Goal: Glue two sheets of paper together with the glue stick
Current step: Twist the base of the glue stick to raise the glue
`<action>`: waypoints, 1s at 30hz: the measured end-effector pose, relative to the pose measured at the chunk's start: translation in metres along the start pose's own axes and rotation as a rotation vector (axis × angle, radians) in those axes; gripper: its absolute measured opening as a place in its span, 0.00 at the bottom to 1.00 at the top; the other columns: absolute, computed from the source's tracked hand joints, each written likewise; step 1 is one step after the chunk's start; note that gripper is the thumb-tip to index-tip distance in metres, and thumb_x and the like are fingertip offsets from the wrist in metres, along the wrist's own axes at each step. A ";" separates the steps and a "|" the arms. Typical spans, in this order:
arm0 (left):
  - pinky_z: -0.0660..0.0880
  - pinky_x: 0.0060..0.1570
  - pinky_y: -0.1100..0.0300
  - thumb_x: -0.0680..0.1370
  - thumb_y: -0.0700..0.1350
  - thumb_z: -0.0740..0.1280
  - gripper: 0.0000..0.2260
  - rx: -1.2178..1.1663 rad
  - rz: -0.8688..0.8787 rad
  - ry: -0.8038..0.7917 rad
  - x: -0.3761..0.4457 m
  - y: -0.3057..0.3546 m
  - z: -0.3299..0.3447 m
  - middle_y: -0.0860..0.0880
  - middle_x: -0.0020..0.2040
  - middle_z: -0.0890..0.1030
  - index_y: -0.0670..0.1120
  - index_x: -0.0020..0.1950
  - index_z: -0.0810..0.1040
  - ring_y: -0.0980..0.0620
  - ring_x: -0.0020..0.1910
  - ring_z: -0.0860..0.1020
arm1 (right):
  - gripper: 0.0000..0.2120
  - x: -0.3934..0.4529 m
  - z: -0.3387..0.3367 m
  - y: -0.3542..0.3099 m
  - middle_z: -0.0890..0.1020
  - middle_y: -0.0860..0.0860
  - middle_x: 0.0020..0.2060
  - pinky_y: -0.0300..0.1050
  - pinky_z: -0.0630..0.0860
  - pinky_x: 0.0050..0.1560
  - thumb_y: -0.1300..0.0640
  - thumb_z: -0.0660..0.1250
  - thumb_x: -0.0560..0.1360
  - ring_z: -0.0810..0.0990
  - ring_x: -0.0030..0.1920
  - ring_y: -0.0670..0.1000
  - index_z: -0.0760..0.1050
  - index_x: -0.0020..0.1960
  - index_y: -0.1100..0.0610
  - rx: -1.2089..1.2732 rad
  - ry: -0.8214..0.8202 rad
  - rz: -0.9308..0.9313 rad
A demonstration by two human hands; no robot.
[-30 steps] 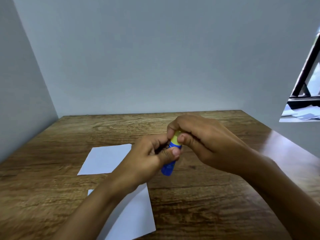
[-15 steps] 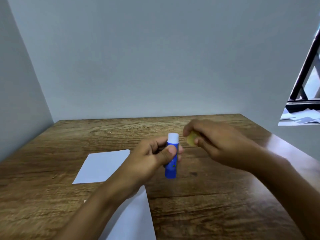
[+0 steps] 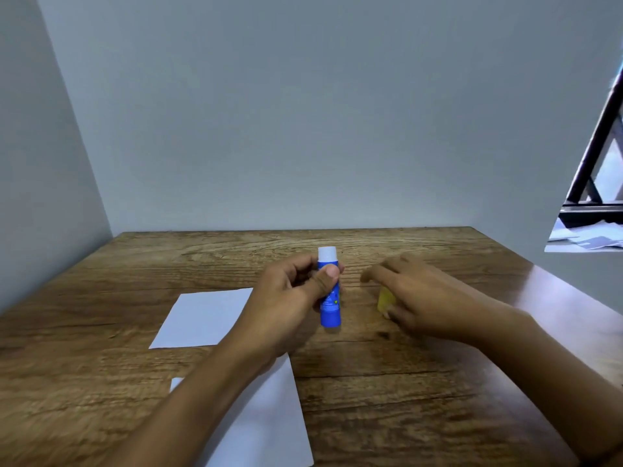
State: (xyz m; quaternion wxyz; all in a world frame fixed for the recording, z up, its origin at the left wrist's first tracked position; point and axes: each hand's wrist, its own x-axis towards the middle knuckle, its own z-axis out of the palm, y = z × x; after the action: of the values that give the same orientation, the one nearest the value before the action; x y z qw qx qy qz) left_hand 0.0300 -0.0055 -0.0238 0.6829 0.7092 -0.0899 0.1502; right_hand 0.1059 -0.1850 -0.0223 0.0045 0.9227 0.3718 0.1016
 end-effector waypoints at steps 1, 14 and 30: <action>0.71 0.35 0.69 0.74 0.42 0.65 0.05 0.005 0.001 0.012 0.000 -0.001 0.000 0.47 0.39 0.79 0.45 0.44 0.80 0.58 0.36 0.74 | 0.21 0.000 -0.001 -0.003 0.73 0.52 0.58 0.44 0.66 0.55 0.53 0.62 0.73 0.70 0.56 0.51 0.65 0.65 0.52 0.031 0.067 0.015; 0.72 0.36 0.58 0.72 0.47 0.67 0.12 0.105 0.097 0.166 0.003 -0.004 -0.003 0.39 0.35 0.78 0.37 0.39 0.77 0.52 0.32 0.73 | 0.17 -0.002 -0.007 -0.085 0.75 0.47 0.33 0.47 0.70 0.37 0.50 0.73 0.65 0.73 0.33 0.47 0.69 0.44 0.56 0.636 0.314 0.202; 0.67 0.26 0.67 0.73 0.43 0.66 0.11 0.066 0.101 0.179 0.005 -0.006 -0.009 0.45 0.30 0.72 0.34 0.42 0.77 0.58 0.23 0.68 | 0.02 0.001 0.004 -0.089 0.79 0.56 0.30 0.38 0.76 0.28 0.64 0.62 0.75 0.77 0.27 0.49 0.73 0.44 0.62 1.815 -0.137 0.238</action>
State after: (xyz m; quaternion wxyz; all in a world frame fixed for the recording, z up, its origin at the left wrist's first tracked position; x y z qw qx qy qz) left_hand 0.0357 0.0042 -0.0273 0.6562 0.7095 -0.0592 0.2501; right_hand 0.0466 -0.1195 -0.0331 -0.7103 0.6085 0.2102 -0.2845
